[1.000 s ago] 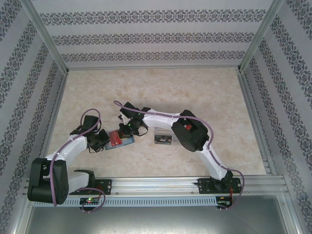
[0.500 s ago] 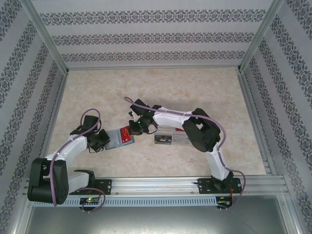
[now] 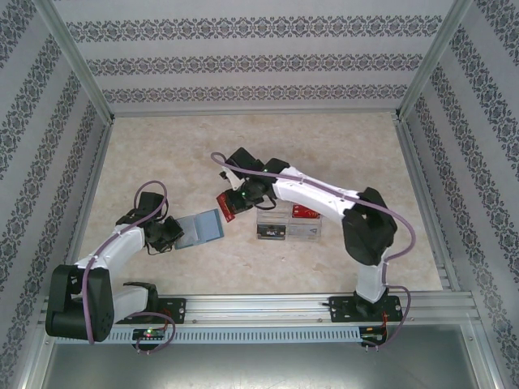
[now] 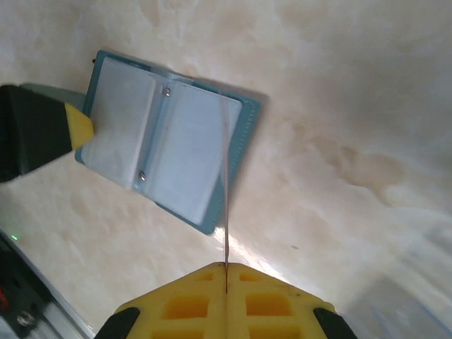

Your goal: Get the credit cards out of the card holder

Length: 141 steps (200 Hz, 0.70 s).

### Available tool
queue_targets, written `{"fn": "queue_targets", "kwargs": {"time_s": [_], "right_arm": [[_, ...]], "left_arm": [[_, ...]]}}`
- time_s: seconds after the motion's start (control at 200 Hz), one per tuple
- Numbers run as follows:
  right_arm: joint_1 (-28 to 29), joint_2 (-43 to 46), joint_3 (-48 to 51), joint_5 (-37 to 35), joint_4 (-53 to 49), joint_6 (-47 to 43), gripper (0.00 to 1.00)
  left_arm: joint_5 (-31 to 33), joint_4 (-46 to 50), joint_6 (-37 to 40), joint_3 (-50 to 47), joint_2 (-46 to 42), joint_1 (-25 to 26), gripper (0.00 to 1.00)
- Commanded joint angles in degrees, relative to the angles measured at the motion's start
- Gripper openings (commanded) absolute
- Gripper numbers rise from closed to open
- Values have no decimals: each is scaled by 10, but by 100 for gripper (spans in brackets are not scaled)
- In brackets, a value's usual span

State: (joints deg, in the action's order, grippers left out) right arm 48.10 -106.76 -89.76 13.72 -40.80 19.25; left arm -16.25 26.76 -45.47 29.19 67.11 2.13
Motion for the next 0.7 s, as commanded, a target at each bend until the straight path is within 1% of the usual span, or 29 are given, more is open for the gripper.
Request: {"fn": "queue_targets", "kwargs": {"time_s": [0.0, 0.105, 0.195, 0.245, 0.31, 0.375, 0.44, 0.495, 0.59, 0.699], "right_arm": [[-3, 63, -10, -76, -91, -139, 0], [-2, 112, 19, -113, -128, -239, 0], [-2, 166, 64, -139, -139, -320, 0], [-2, 196, 92, -151, -135, -359, 0], [-1, 252, 137, -164, -126, -415, 0], [3, 291, 169, -186, -122, -459, 0], [5, 320, 199, -221, -123, -497, 0], [4, 333, 220, -248, -131, -523, 0], [3, 339, 247, -285, -148, -570, 0], [-2, 337, 270, -319, -141, -611, 0]], "left_arm": [[-7, 17, 16, 28, -12, -6, 21], [-12, 16, 24, 44, -12, -6, 34], [-19, 15, 32, 56, -12, -6, 43], [-22, 16, 37, 64, -14, -6, 54], [-23, 19, 43, 74, -17, -6, 74], [-23, 23, 47, 83, -20, -6, 87], [-22, 24, 50, 87, -22, -6, 91], [-22, 24, 52, 89, -23, -6, 93], [-28, 22, 51, 90, -22, -6, 93], [-27, 22, 53, 89, -23, -6, 93]]}}
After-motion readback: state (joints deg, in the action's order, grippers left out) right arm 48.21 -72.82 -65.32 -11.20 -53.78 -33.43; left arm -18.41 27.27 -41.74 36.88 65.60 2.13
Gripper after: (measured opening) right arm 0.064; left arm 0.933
